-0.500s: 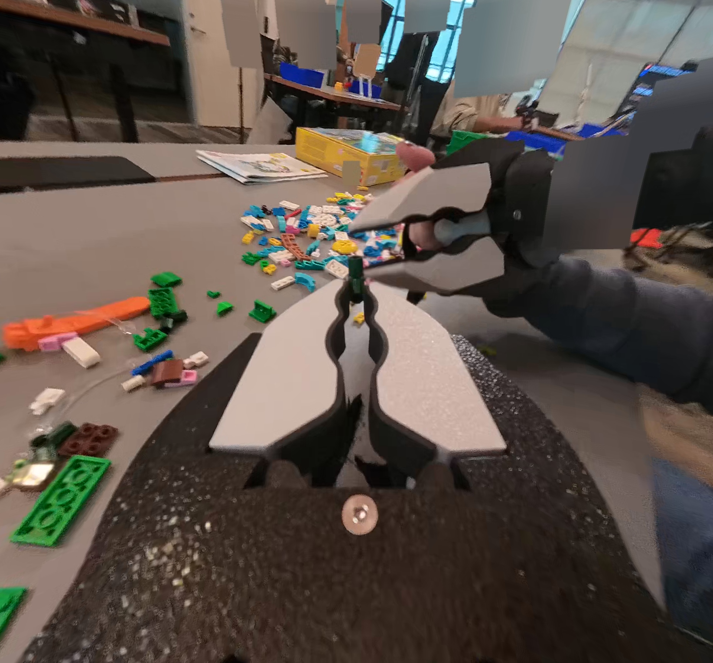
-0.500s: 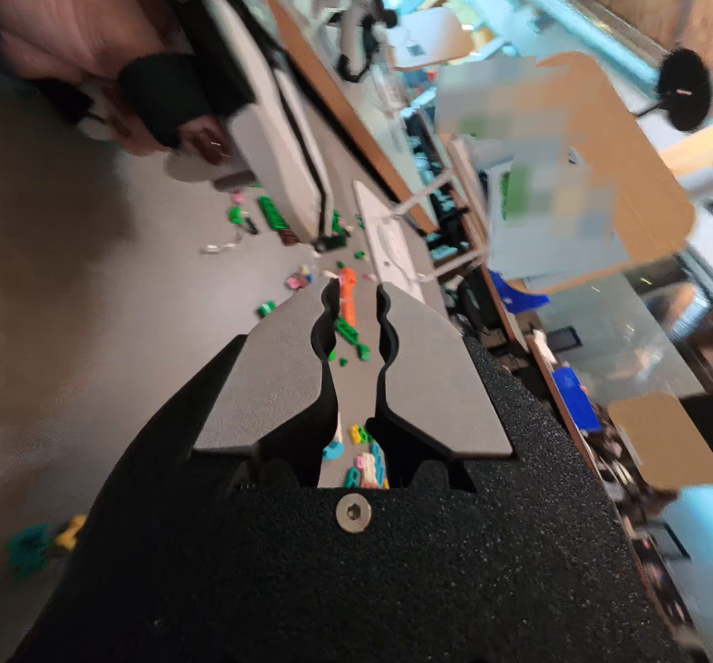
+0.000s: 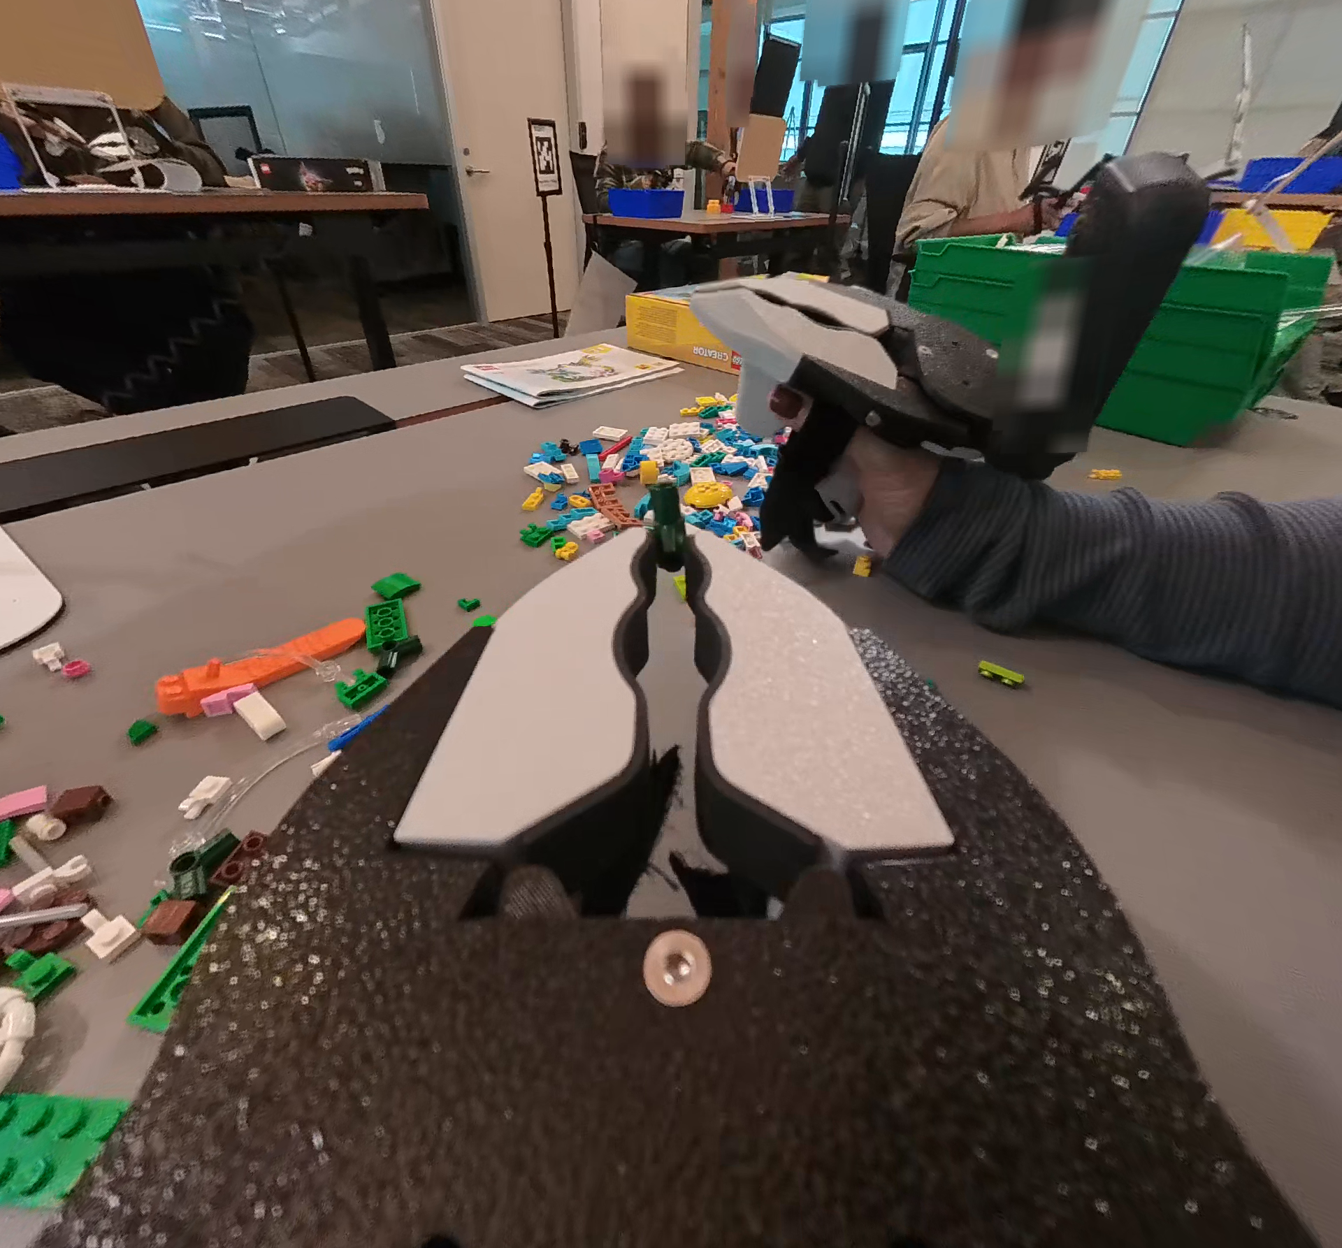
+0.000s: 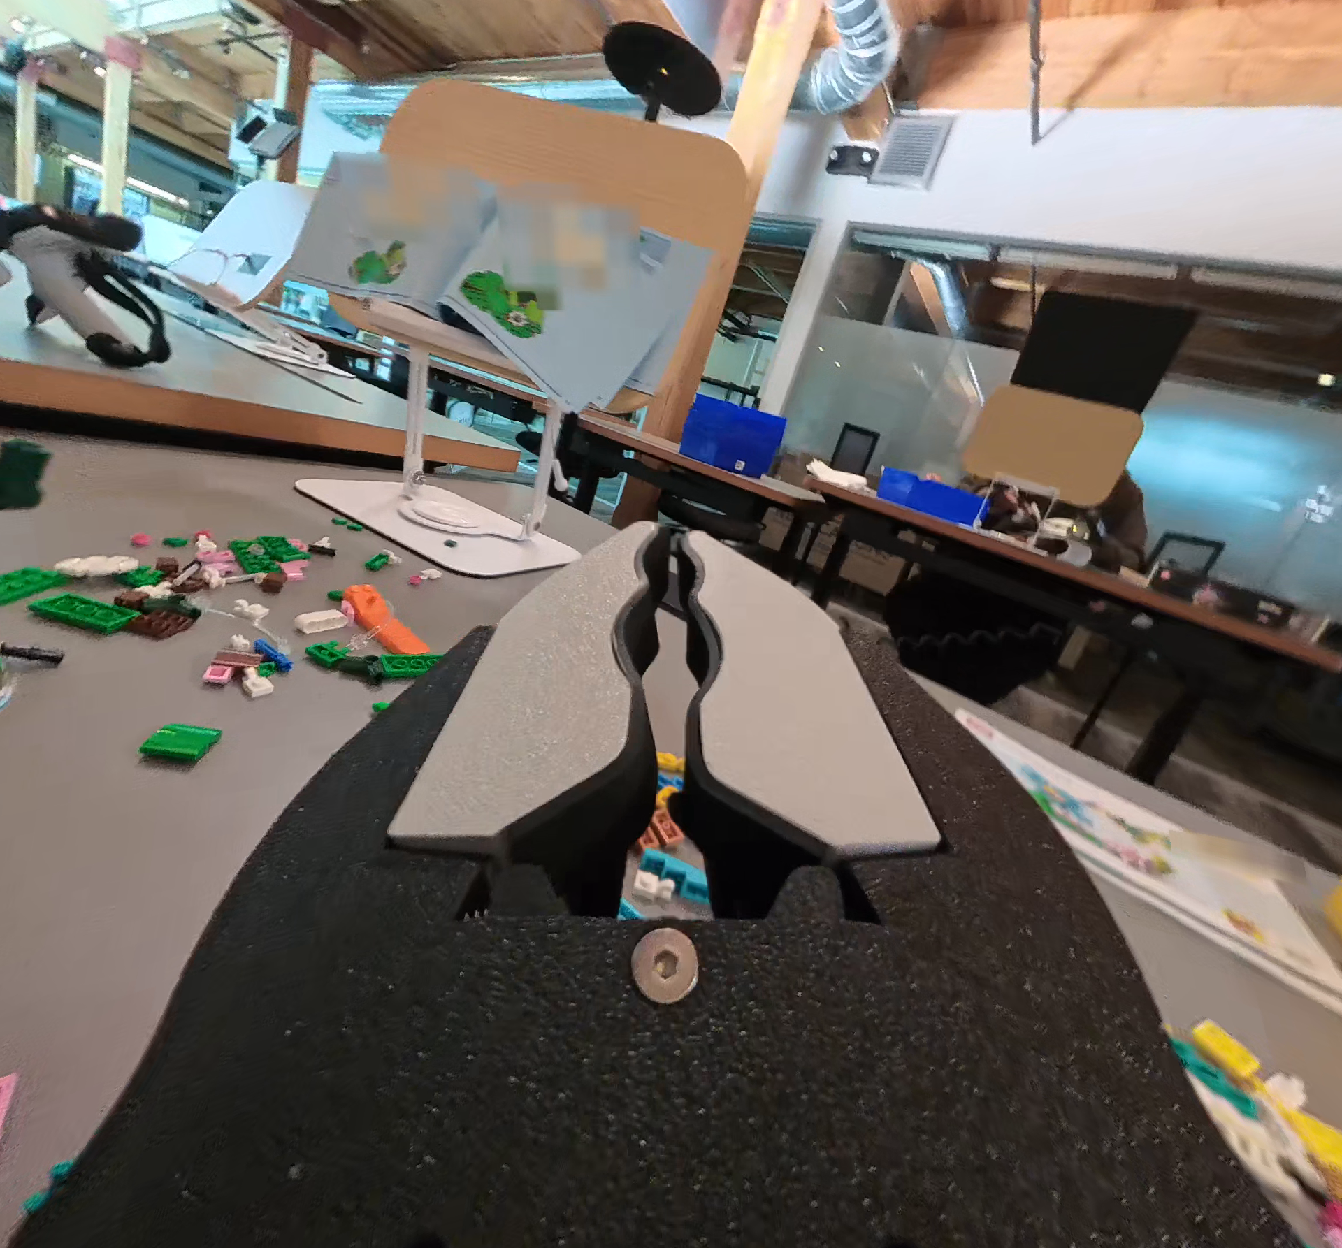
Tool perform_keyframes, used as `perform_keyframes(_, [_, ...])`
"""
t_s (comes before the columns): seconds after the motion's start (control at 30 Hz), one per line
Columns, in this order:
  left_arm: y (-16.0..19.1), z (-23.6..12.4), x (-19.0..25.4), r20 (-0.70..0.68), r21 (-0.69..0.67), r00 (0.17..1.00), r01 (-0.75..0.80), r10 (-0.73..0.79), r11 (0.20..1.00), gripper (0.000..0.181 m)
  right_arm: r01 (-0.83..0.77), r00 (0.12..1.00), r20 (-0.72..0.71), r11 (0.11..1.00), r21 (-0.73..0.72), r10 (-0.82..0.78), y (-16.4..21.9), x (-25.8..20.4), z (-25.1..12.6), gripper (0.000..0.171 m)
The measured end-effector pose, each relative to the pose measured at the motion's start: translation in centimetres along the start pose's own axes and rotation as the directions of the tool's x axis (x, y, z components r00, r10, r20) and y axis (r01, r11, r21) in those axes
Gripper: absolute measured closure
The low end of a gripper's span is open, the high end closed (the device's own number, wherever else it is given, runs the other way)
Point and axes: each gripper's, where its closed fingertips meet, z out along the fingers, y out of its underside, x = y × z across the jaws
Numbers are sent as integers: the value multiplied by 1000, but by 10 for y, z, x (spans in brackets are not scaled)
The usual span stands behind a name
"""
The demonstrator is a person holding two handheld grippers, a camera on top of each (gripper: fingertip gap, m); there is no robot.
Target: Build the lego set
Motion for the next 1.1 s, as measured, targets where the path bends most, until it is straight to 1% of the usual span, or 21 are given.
perform_keyframes(0.1, [-1,0,1,2,1,1000,-9,9,1000,174,-72,997,-27,997,-14,72,6,10,-1,171])
perform_keyframes(0.23, [-3,-1,1,-3,18,1000,2,-1,1000,174,-99,994,-47,995,-3,99,5,15,-3,171])
perform_keyframes(0.43, [-5,-1,3,-22,29,1000,19,-18,999,174,-53,999,-13,998,-22,53,6,6,0,171])
perform_keyframes(0.63, [-3,0,4,-12,17,1000,-14,14,1000,174,-4,1000,17,999,-34,4,7,-1,2,171])
perform_keyframes(1.1, [-3,0,1,0,14,1000,-18,18,1000,174,-5,999,39,999,-53,7,10,-5,3,171])
